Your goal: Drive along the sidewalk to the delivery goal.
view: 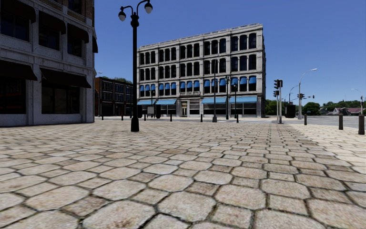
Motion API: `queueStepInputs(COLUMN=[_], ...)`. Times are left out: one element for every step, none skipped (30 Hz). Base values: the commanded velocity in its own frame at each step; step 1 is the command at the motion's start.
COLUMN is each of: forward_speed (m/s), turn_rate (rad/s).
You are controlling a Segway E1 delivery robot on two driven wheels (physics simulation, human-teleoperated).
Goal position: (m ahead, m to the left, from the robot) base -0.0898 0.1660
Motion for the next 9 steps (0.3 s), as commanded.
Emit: queueStepInputs(forward_speed=[0.0,0.0,0.0,0.0,0.0,0.0,0.0,0.0,0.0], turn_rate=[0.0,0.0,0.0,0.0,0.0,0.0,0.0,0.0,0.0])
